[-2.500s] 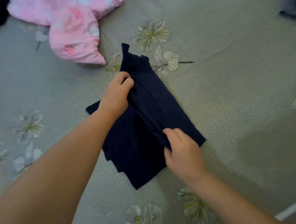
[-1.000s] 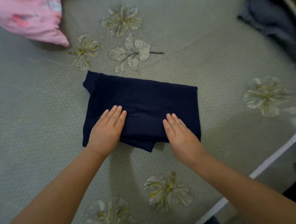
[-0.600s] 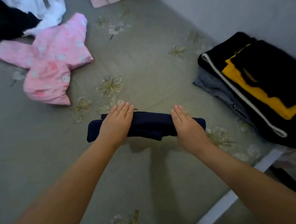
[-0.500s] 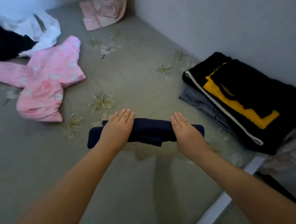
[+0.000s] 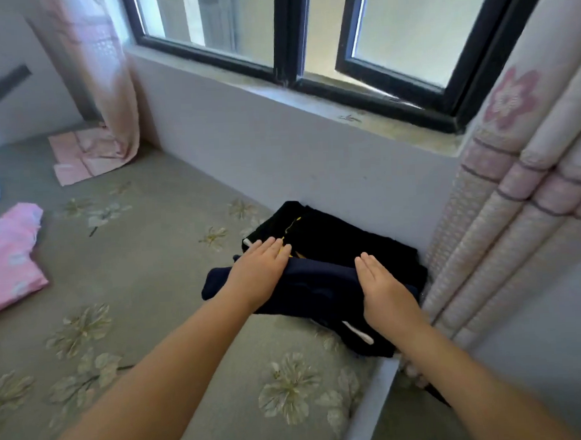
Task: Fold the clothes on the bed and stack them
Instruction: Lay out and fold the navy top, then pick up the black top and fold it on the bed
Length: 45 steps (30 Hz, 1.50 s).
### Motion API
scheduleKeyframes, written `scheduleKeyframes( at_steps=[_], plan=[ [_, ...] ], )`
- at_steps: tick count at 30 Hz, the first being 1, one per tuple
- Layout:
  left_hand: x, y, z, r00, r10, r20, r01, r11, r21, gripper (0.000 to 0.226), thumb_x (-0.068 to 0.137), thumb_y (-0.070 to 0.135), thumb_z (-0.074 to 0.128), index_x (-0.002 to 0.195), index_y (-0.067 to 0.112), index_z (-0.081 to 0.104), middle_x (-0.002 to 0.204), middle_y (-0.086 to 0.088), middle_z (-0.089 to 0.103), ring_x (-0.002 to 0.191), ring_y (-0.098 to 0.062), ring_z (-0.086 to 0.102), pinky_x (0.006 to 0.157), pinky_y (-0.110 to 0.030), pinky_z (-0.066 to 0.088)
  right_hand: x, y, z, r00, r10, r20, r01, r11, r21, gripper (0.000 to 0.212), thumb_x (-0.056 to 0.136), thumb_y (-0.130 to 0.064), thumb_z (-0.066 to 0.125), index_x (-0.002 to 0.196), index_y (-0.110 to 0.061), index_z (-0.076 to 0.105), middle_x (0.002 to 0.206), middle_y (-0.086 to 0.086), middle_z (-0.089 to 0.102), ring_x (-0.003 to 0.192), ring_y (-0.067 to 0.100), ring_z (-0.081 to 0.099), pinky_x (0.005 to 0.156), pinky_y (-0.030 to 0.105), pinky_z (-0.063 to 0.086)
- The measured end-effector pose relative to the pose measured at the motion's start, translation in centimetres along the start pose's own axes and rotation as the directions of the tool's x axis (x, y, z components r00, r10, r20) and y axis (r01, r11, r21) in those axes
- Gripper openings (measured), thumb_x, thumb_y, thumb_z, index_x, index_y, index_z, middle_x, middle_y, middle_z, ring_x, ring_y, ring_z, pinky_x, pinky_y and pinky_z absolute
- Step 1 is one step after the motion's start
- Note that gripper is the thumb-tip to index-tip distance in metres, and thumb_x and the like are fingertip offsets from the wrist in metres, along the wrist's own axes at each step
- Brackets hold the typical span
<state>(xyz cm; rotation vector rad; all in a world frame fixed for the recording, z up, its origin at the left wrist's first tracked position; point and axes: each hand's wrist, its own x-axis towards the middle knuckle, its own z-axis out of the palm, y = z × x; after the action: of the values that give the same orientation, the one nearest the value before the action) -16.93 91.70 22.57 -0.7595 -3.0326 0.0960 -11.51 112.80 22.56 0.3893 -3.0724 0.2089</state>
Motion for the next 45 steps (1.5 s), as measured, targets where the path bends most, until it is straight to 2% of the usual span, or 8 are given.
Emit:
scheduleKeyframes(
  at_steps=[6, 14, 17, 22, 28, 32, 40, 45],
  plan=[
    [13.8, 2.5, -0.5, 1.000, 0.016, 0.026, -0.017, 1.000, 0.026, 0.055, 0.097, 0.005, 0.027, 0.146, 0.009, 0.004, 0.155, -0.008, 0.006, 0.143, -0.020, 0.006, 0.113, -0.027, 0.000, 7.0, 10.7, -1.0, 0.999, 0.039, -0.018, -0.039, 0.999, 0.003, 0.063, 0.091, 0.003, 0.034, 0.145, -0.001, 0.001, 0.154, 0.014, 0.001, 0.143, 0.019, 0.007, 0.113, 0.020, 0.010],
    [25.4, 1.4, 2.4, 0.998, -0.007, -0.055, 0.010, 0.998, 0.061, 0.052, 0.098, 0.014, 0.030, 0.147, 0.016, 0.012, 0.154, -0.006, 0.014, 0.143, -0.024, 0.007, 0.112, -0.031, -0.004, 14.4, 16.7, 2.7, 0.950, 0.023, -0.311, 0.004, 0.996, 0.084, 0.059, 0.051, 0.019, 0.073, 0.108, 0.016, 0.058, 0.109, 0.033, 0.061, 0.098, 0.046, 0.061, 0.077, 0.055, 0.051],
    [25.4, 1.4, 7.7, 0.981, -0.115, 0.154, 0.088, 0.982, 0.169, 0.061, 0.097, 0.021, 0.035, 0.146, 0.030, -0.001, 0.156, -0.002, 0.004, 0.143, -0.026, -0.003, 0.113, -0.045, -0.004, 14.6, 15.3, 8.8, 1.000, 0.028, -0.008, -0.027, 0.991, 0.134, 0.059, 0.081, -0.008, 0.065, 0.133, 0.005, 0.040, 0.138, 0.024, 0.042, 0.127, 0.037, 0.042, 0.102, 0.048, 0.037],
    [22.7, 3.2, 17.2, 0.805, -0.150, 0.573, 0.122, 0.989, 0.087, 0.079, 0.092, 0.006, 0.042, 0.144, 0.032, -0.011, 0.155, -0.001, -0.013, 0.142, -0.025, -0.011, 0.114, -0.046, 0.002, 13.4, 15.6, 18.7, 0.885, 0.008, 0.465, -0.067, 0.992, 0.109, 0.059, 0.098, -0.025, 0.036, 0.147, -0.017, 0.005, 0.155, 0.008, -0.005, 0.143, 0.026, -0.007, 0.114, 0.047, 0.003],
    [20.8, 4.5, 18.6, 0.868, -0.244, 0.432, 0.284, 0.958, -0.031, 0.073, 0.090, 0.006, 0.041, 0.146, 0.031, 0.002, 0.156, -0.003, -0.004, 0.142, -0.024, -0.006, 0.113, -0.048, 0.001, 12.9, 17.0, 19.7, 0.932, -0.046, 0.360, 0.027, 0.998, 0.056, 0.055, 0.098, -0.025, 0.035, 0.147, -0.019, 0.012, 0.156, 0.005, 0.005, 0.143, 0.022, 0.002, 0.115, 0.041, 0.009],
    [15.1, 2.2, 15.7, 0.847, -0.417, 0.330, 0.453, 0.891, -0.039, 0.059, 0.095, 0.013, 0.041, 0.146, 0.027, 0.015, 0.155, -0.003, 0.009, 0.142, -0.023, 0.004, 0.113, -0.044, 0.008, 13.6, 12.9, 16.3, 0.983, -0.160, 0.095, 0.143, 0.976, 0.164, 0.044, 0.085, -0.006, 0.060, 0.127, 0.001, 0.051, 0.134, 0.022, 0.048, 0.125, 0.040, 0.044, 0.100, 0.053, 0.036],
    [-10.6, -1.2, 7.0, 0.526, -0.833, 0.170, 0.850, 0.523, -0.069, 0.051, 0.095, 0.043, 0.038, 0.141, 0.023, 0.031, 0.152, 0.000, 0.020, 0.141, -0.017, 0.014, 0.111, -0.032, 0.013, 9.4, -8.1, 8.7, 0.742, -0.663, -0.102, 0.670, 0.727, 0.149, 0.047, 0.056, -0.009, 0.084, 0.099, 0.004, 0.068, 0.103, 0.023, 0.067, 0.092, 0.038, 0.066, 0.071, 0.052, 0.052],
    [-30.2, 1.2, 1.2, 0.255, -0.966, 0.025, 0.962, 0.252, -0.103, 0.048, 0.097, 0.033, 0.036, 0.142, 0.021, 0.030, 0.150, -0.006, 0.028, 0.139, -0.024, 0.019, 0.108, -0.034, 0.018, -1.5, -23.5, 5.0, 0.510, -0.847, -0.149, 0.852, 0.473, 0.226, 0.045, 0.075, -0.015, 0.071, 0.115, 0.004, 0.061, 0.120, 0.027, 0.058, 0.108, 0.044, 0.056, 0.091, 0.056, 0.041]
  ],
)
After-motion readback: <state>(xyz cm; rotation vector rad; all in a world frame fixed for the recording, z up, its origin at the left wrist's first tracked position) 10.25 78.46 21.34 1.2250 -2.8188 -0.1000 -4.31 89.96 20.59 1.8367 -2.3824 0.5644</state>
